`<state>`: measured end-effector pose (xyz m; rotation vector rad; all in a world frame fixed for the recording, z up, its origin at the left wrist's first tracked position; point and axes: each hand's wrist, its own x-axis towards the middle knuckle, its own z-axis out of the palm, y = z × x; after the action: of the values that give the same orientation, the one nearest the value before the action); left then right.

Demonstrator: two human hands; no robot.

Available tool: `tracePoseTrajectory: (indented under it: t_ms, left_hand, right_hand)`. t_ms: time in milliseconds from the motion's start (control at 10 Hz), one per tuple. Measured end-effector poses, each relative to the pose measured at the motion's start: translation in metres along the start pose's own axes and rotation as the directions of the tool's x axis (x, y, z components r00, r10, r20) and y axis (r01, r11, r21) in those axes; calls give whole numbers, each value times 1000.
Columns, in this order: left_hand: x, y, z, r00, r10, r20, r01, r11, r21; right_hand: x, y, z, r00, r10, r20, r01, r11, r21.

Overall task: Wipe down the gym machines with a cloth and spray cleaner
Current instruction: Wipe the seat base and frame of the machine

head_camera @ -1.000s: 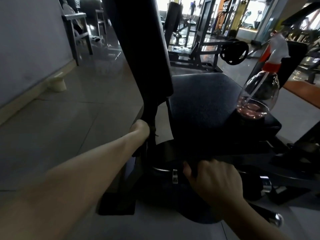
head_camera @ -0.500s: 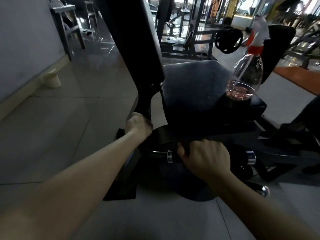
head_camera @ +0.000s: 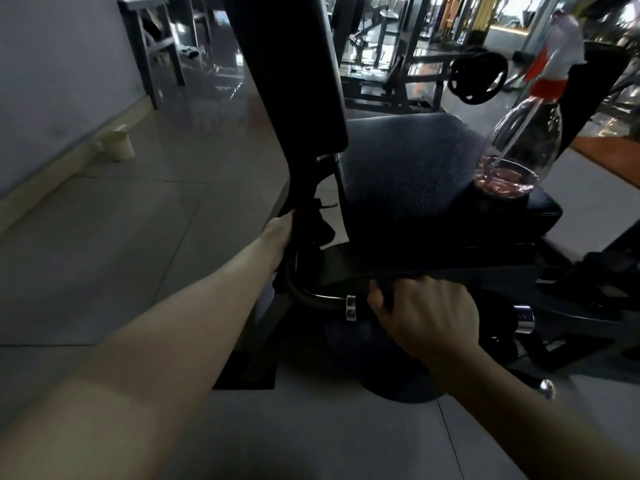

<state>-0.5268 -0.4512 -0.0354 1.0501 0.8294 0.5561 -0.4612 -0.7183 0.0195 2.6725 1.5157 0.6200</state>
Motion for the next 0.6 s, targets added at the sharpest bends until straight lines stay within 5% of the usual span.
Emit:
tracePoseTrajectory:
  t_ms: [100, 300, 400, 500, 600]
  left_hand:
    - [-48, 6, 16, 977, 97, -189, 24, 834, 552]
    - [-100, -14, 19, 949, 231, -216, 94, 445, 890]
    - [-111, -29, 11, 973, 132, -188, 95, 514, 853]
    - [-122, -29, 15, 963, 184, -196, 49, 595, 802]
    - [-88, -13, 21, 953, 196, -232, 91, 545, 833]
  right_hand:
    - [0, -1, -4, 1000, 15, 17, -15, 1000, 1]
    - [-1, -2, -7, 998, 20, 60, -24, 996, 80]
    - [0, 0, -7, 997, 10, 73, -16, 997, 77]
    - [0, -2, -5, 998, 6, 69, -12, 997, 75]
    - [0, -2, -4, 999, 8, 37, -9, 999, 37]
